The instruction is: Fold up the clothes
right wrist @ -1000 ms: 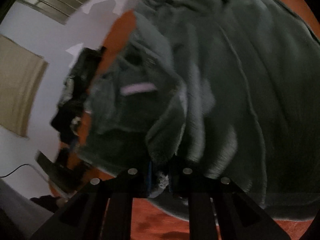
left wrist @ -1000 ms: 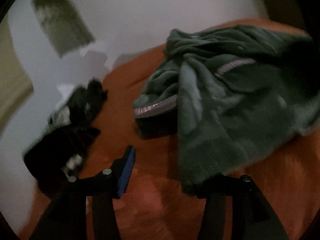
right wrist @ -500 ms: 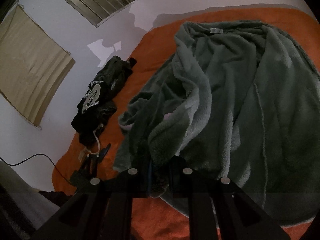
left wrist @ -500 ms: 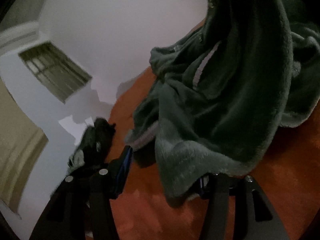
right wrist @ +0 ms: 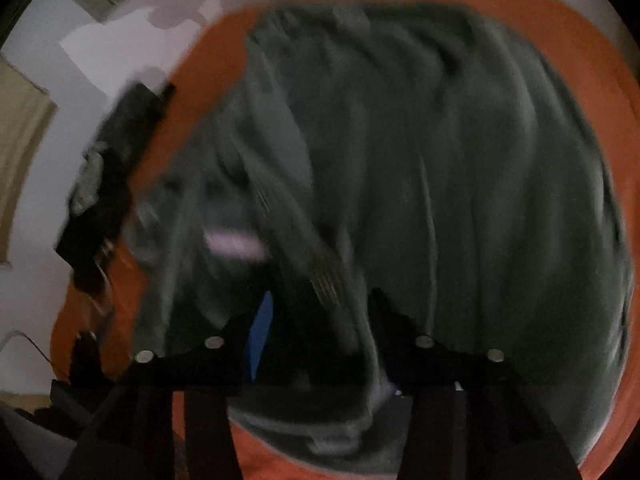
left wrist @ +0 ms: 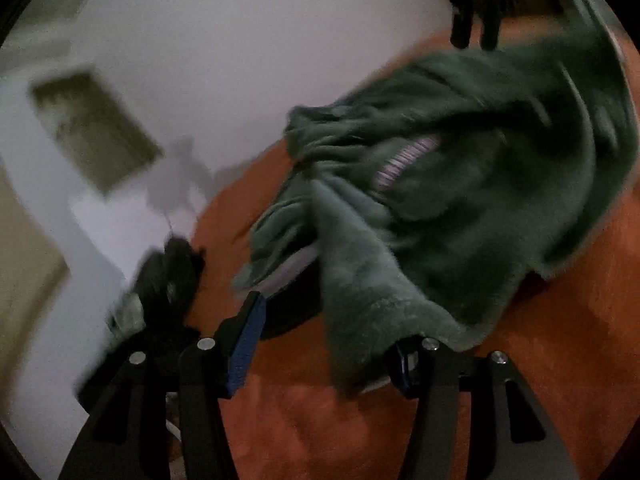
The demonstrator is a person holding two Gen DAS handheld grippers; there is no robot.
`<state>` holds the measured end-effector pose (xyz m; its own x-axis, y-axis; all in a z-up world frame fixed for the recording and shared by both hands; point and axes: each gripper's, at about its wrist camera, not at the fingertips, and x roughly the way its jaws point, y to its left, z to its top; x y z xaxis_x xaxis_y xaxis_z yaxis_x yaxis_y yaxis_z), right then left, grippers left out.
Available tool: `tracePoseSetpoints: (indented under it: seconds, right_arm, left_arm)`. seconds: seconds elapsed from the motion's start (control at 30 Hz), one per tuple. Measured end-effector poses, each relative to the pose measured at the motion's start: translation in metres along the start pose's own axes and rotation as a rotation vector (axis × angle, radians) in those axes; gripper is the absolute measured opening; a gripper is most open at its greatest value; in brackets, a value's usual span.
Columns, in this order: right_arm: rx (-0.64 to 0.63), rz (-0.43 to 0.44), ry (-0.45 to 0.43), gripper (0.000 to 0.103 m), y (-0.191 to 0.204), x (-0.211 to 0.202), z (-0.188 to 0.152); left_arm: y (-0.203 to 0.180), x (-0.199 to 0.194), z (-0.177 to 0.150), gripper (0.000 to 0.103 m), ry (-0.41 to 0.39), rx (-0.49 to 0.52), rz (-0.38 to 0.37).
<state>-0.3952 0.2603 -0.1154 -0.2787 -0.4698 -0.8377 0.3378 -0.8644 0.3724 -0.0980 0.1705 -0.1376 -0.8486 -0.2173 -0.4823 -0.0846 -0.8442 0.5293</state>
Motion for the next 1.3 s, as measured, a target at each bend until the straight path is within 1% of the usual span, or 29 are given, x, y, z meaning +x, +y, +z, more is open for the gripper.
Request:
tracePoseSetpoints:
  seconds: [0.03,0.07,0.1,0.17,0.2,0.23,0.27,0.3,0.33,0.37,0.4,0.47,0.53,0.57,0.63,0.67,0.73,0.8,0.83,0.9,0.93,0.97,1.0,1.03,1.07,1.13,1.23,1.3]
  right_arm:
    - [-0.01,0.008,-0.032,0.059,0.008,-0.003,0.01]
    - [-0.013,0.02,-0.044,0.059,0.013,-0.001,0.016]
    - [-0.012,0.038,-0.044,0.059,0.017,0.005,0.018]
    - [0.008,0.073,-0.016,0.059,0.023,0.024,0.013]
    - [0.018,0.083,0.007,0.059,0.024,0.034,0.007]
    - [0.03,0.09,0.039,0.059,0.024,0.047,-0.001]
    - [0.044,0.093,0.073,0.059,0.023,0.058,-0.009]
    - [0.058,0.096,0.102,0.059,0.022,0.068,-0.017]
    - [0.068,0.1,0.131,0.059,0.021,0.077,-0.025]
    - [0.069,0.1,0.153,0.059,0.02,0.083,-0.033]
    - [0.062,0.092,0.159,0.059,0.02,0.086,-0.038]
    - [0.039,0.07,0.152,0.059,0.019,0.087,-0.048]
    - [0.027,0.052,0.138,0.059,0.019,0.083,-0.051]
    - [0.028,0.048,0.131,0.059,0.017,0.08,-0.052]
    - [0.045,0.049,0.13,0.059,0.013,0.077,-0.053]
    - [0.054,0.048,0.131,0.059,0.011,0.077,-0.054]
    - [0.068,0.042,0.133,0.059,0.007,0.075,-0.057]
    - [0.076,0.041,0.128,0.059,0.004,0.07,-0.058]
    - [0.078,0.042,0.124,0.059,0.003,0.067,-0.059]
    - [0.077,0.042,0.118,0.059,0.001,0.063,-0.061]
    - [0.075,0.041,0.115,0.059,0.0,0.062,-0.061]
    - [0.073,0.039,0.112,0.059,-0.002,0.059,-0.062]
    - [0.071,0.037,0.11,0.059,-0.004,0.057,-0.064]
    - [0.069,0.034,0.11,0.059,-0.005,0.056,-0.065]
    - [0.067,0.032,0.11,0.059,-0.006,0.054,-0.066]
    - [0.066,0.029,0.106,0.059,-0.007,0.052,-0.067]
    - [0.064,0.032,0.094,0.059,-0.005,0.052,-0.065]
    - [0.063,0.034,0.087,0.059,-0.004,0.051,-0.063]
  left_arm:
    - [0.024,-0.002,0.003,0.057,0.02,-0.099,-0.037]
    - [0.048,-0.004,0.004,0.057,0.043,-0.201,-0.072]
    - [0.071,-0.004,0.004,0.061,0.06,-0.301,-0.107]
    - [0.115,-0.004,-0.004,0.069,0.095,-0.524,-0.196]
    - [0.136,-0.003,-0.01,0.069,0.109,-0.631,-0.25]
    - [0.151,-0.001,-0.017,0.069,0.122,-0.715,-0.308]
    - [0.163,0.001,-0.024,0.069,0.138,-0.776,-0.366]
    - [0.17,0.002,-0.031,0.069,0.151,-0.807,-0.399]
    - [0.175,0.0,-0.038,0.069,0.158,-0.817,-0.412]
    - [0.178,-0.004,-0.044,0.069,0.167,-0.813,-0.406]
    - [0.179,-0.008,-0.051,0.069,0.18,-0.794,-0.381]
    - [0.183,-0.013,-0.061,0.069,0.208,-0.762,-0.332]
    - [0.191,-0.005,-0.067,0.069,0.247,-0.745,-0.284]
    - [0.195,0.003,-0.067,0.069,0.27,-0.746,-0.283]
    - [0.2,0.03,-0.06,0.069,0.308,-0.765,-0.339]
    - [0.2,0.046,-0.056,0.069,0.323,-0.779,-0.399]
    - [0.194,0.086,-0.045,0.069,0.38,-0.81,-0.547]
    - [0.181,0.121,-0.035,0.069,0.435,-0.835,-0.679]
    - [0.175,0.131,-0.031,0.069,0.452,-0.834,-0.707]
    - [0.162,0.154,-0.022,0.069,0.496,-0.821,-0.729]
    - [0.157,0.161,-0.02,0.069,0.517,-0.824,-0.729]
    - [0.154,0.167,-0.019,0.064,0.531,-0.839,-0.697]
    - [0.153,0.172,-0.017,0.029,0.539,-0.852,-0.654]
    - [0.154,0.175,-0.014,0.015,0.54,-0.853,-0.617]
    - [0.158,0.173,-0.009,0.015,0.525,-0.852,-0.574]
    - [0.174,0.163,0.006,0.013,0.465,-0.841,-0.469]
    - [0.225,0.141,0.042,0.012,0.341,-0.742,-0.204]
    - [0.274,0.137,0.066,0.012,0.291,-0.695,-0.028]
